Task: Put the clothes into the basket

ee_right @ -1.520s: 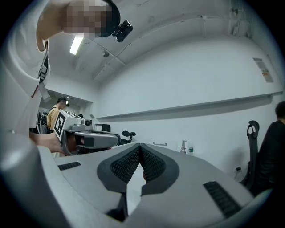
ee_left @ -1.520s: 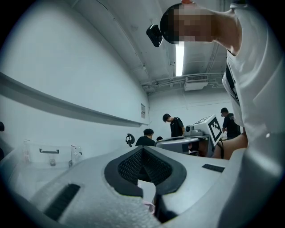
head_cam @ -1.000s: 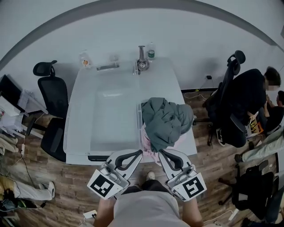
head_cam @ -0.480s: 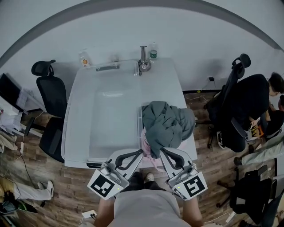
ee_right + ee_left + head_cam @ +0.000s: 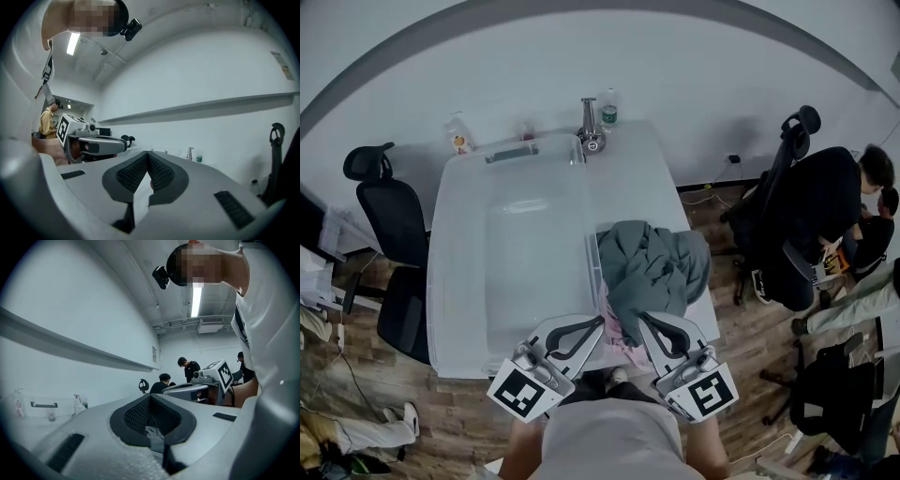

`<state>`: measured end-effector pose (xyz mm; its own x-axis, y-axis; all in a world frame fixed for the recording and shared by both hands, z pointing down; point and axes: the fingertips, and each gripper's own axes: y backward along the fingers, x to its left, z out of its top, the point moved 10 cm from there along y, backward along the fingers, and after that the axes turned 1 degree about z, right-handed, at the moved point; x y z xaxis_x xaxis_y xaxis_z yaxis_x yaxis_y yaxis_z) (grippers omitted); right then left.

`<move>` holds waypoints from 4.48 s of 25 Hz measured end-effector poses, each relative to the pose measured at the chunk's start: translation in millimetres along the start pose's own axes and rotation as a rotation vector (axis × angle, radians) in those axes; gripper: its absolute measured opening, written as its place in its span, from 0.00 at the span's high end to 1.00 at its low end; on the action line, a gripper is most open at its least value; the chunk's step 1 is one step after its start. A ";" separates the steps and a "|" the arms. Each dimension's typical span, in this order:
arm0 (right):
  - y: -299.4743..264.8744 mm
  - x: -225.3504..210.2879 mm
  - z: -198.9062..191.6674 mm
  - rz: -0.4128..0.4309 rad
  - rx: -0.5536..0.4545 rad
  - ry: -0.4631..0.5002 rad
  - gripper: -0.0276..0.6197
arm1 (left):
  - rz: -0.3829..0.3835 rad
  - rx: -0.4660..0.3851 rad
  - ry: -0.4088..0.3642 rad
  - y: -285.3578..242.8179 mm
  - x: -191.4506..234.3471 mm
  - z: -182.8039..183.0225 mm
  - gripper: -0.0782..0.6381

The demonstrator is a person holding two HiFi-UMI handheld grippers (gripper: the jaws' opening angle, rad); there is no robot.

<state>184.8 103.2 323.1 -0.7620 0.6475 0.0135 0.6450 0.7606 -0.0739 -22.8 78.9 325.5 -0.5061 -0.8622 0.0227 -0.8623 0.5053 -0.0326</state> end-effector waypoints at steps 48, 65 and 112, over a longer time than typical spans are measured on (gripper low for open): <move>-57.9 -136.2 -98.7 0.063 0.523 0.095 0.46 | -0.164 0.146 -0.057 -135.2 59.0 -25.2 0.88; -93.8 -154.5 -169.5 0.272 0.706 0.030 0.07 | -0.145 0.223 -0.040 -151.4 66.0 -37.8 0.88; -91.7 -180.2 -202.6 0.271 0.714 -0.290 0.71 | -0.001 0.227 -0.079 -123.0 50.2 -24.6 0.88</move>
<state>274.7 -73.5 529.5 -0.6324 0.6924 -0.3474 0.6912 0.3021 -0.6564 57.4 -25.6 355.3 -0.4949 -0.8672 -0.0551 -0.8324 0.4914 -0.2564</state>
